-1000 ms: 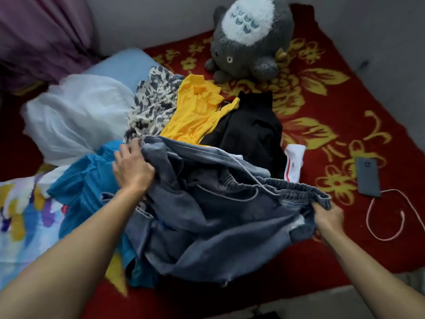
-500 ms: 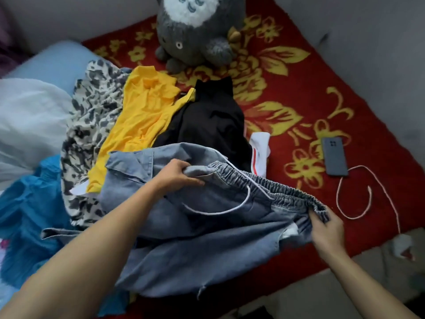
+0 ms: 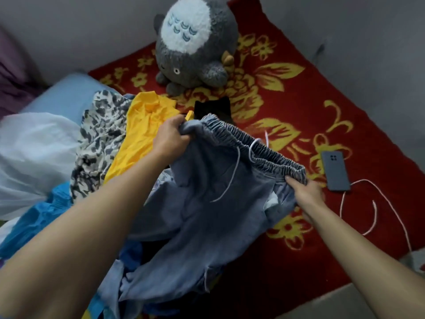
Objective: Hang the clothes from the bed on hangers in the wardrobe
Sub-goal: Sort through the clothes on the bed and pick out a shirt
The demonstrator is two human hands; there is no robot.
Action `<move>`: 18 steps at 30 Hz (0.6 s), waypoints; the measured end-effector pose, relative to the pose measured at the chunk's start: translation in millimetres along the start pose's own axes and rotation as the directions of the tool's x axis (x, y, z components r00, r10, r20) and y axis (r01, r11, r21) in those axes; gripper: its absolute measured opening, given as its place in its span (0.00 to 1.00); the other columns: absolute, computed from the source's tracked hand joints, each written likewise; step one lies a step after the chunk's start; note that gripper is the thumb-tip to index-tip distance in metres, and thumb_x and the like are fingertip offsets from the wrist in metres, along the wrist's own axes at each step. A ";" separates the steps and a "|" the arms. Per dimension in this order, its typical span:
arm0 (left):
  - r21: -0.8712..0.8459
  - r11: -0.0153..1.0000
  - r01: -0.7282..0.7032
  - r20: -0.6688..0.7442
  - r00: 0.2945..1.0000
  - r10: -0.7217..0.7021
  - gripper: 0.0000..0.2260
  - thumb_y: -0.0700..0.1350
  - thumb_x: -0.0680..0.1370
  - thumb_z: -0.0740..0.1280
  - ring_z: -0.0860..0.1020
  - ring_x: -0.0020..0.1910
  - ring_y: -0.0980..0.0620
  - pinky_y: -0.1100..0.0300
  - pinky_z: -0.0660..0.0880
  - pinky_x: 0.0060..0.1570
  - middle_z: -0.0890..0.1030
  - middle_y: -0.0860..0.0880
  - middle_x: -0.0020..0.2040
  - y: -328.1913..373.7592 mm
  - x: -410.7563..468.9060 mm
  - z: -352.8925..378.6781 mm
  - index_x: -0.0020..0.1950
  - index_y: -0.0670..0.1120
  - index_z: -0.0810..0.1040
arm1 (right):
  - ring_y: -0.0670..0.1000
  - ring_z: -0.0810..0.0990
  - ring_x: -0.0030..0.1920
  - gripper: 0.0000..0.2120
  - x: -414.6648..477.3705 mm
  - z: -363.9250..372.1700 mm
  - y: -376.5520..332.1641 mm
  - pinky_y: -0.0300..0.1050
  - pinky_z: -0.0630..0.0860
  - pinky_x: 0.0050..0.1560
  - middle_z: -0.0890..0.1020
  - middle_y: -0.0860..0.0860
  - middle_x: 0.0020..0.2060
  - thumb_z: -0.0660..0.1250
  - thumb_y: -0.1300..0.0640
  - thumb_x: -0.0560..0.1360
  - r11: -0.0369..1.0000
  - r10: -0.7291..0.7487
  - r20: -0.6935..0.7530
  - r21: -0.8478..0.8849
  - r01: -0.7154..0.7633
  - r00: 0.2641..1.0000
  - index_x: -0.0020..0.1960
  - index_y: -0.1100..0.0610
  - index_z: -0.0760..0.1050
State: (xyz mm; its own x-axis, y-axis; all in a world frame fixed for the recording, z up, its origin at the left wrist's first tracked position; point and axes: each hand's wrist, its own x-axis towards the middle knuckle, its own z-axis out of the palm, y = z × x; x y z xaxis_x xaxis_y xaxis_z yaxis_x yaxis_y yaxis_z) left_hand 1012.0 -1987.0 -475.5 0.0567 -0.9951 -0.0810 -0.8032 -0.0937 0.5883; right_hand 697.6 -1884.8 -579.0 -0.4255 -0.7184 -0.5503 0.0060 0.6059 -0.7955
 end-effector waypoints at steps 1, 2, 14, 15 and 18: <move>0.014 0.999 0.052 -0.007 0.999 -0.052 0.10 0.41 0.69 0.69 0.73 0.40 0.44 0.57 0.64 0.37 0.71 0.52 0.34 -8.6 -6.8 -6.7 0.38 0.50 0.68 | 0.47 0.78 0.36 0.02 -2.6 6.1 -3.7 0.38 0.75 0.35 0.81 0.52 0.40 0.69 0.58 0.76 1.000 0.017 0.030 0.014 -0.018 0.999 0.47 0.56 0.77; 0.014 0.995 0.098 -0.017 0.995 -0.098 0.09 0.40 0.70 0.69 0.73 0.40 0.44 0.56 0.65 0.37 0.73 0.49 0.36 -16.6 -12.9 -13.5 0.41 0.49 0.70 | 0.48 0.79 0.37 0.02 -5.0 12.8 -7.6 0.40 0.75 0.37 0.82 0.52 0.40 0.70 0.59 0.76 0.999 0.028 0.049 0.021 -0.029 0.998 0.48 0.57 0.78; -0.012 0.996 0.085 -0.173 0.981 -0.086 0.17 0.41 0.73 0.68 0.72 0.60 0.43 0.52 0.68 0.59 0.75 0.43 0.58 -14.5 -46.6 31.9 0.62 0.44 0.74 | 0.60 0.80 0.53 0.19 29.2 4.8 55.3 0.54 0.77 0.56 0.80 0.59 0.56 0.70 0.56 0.75 0.946 0.218 -0.238 -0.186 -0.265 0.946 0.61 0.66 0.74; 0.020 0.995 0.101 -0.176 0.980 -0.096 0.15 0.40 0.73 0.68 0.72 0.59 0.42 0.51 0.69 0.58 0.75 0.42 0.56 -29.1 -67.6 39.9 0.60 0.43 0.76 | 0.62 0.80 0.55 0.19 30.6 -4.9 68.4 0.54 0.77 0.58 0.80 0.60 0.58 0.70 0.58 0.75 0.918 0.245 -0.235 -0.257 -0.303 0.941 0.61 0.67 0.74; 0.153 0.977 0.148 -0.119 0.984 -0.130 0.15 0.42 0.72 0.67 0.72 0.59 0.40 0.46 0.70 0.58 0.75 0.42 0.57 -72.8 -129.8 58.9 0.59 0.42 0.77 | 0.64 0.76 0.62 0.22 19.4 -10.3 74.5 0.52 0.72 0.61 0.77 0.64 0.63 0.67 0.55 0.76 0.743 0.194 -0.148 -0.624 -0.244 0.970 0.66 0.64 0.72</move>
State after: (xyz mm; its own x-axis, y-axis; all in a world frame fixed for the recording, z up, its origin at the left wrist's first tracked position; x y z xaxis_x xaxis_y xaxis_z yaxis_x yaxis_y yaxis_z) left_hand 1028.1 -1849.2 -555.2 0.2307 -0.9711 -0.0608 -0.8671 -0.2335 0.4399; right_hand 680.4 -1850.1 -646.3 -0.5452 -0.5284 -0.6508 -0.4561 0.8383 -0.2986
